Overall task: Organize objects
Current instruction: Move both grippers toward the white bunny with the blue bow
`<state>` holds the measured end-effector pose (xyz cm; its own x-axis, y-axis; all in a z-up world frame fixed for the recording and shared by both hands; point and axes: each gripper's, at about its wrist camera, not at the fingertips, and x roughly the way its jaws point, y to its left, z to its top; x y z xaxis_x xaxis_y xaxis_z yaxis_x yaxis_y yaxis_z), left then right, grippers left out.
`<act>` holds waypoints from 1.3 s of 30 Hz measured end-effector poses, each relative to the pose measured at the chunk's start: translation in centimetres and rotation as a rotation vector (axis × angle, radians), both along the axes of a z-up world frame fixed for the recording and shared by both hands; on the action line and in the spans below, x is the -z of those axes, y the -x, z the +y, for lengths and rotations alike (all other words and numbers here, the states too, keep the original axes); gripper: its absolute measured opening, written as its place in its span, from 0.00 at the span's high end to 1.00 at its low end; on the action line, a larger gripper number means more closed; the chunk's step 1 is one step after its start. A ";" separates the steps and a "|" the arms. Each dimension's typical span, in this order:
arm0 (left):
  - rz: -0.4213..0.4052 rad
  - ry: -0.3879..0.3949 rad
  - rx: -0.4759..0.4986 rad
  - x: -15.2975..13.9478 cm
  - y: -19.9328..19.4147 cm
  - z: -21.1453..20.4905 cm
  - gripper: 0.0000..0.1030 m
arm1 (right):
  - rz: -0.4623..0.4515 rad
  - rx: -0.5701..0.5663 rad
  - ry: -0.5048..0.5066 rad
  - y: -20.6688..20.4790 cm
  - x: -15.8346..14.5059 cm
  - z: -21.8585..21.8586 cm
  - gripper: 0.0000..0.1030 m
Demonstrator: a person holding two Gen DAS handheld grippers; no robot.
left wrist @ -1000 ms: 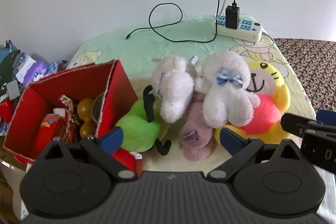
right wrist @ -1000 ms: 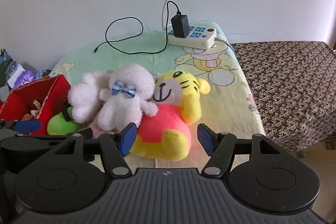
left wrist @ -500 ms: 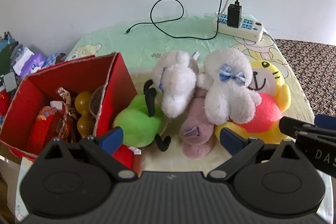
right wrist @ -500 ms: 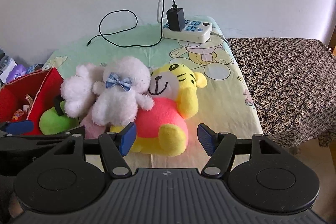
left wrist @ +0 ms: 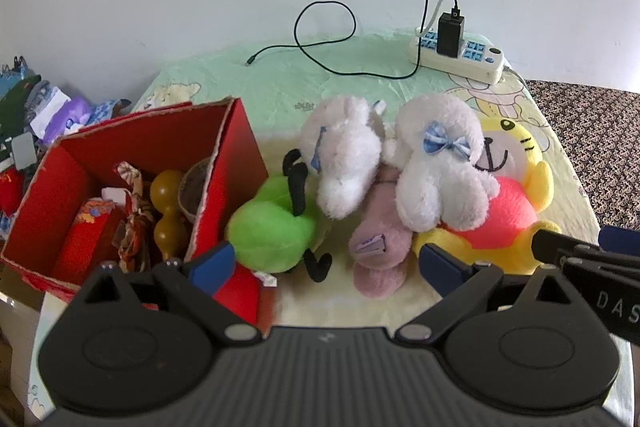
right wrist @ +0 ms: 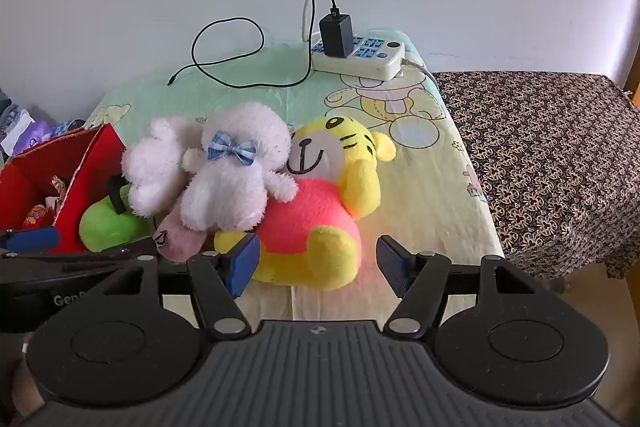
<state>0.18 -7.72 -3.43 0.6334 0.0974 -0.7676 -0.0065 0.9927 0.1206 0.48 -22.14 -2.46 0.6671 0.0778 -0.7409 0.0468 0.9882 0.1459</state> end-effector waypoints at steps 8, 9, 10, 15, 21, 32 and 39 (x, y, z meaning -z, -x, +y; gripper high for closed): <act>0.013 -0.007 -0.022 0.3 0.2 0.4 0.04 | -0.003 -0.012 -0.002 0.1 0.0 0.4 0.35; 0.016 -0.010 -0.024 0.4 0.2 0.4 0.04 | -0.005 -0.013 -0.003 0.1 0.0 0.4 0.35; 0.020 -0.011 -0.024 0.5 0.2 0.4 0.04 | -0.005 -0.013 -0.004 0.1 0.1 0.4 0.35; 0.029 -0.013 -0.018 0.7 0.0 0.2 0.04 | -0.010 -0.005 -0.016 0.1 0.1 0.2 0.35; 0.045 -0.021 -0.004 1.0 -0.4 -0.2 0.04 | -0.010 0.008 -0.035 0.0 0.2 -0.2 0.35; 0.075 -0.025 0.017 1.7 -1.0 -0.6 0.04 | -0.022 0.009 -0.080 -0.2 0.4 -0.7 0.35; 0.087 -0.014 0.041 2.0 -1.4 -0.9 0.04 | -0.034 -0.002 -0.123 -0.6 0.6 -1.1 0.36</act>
<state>1.62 -8.63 -5.45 0.5683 0.0833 -0.8186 0.0456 0.9902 0.1324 1.04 -23.23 -3.04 0.6916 0.1681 -0.7024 0.0375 0.9629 0.2674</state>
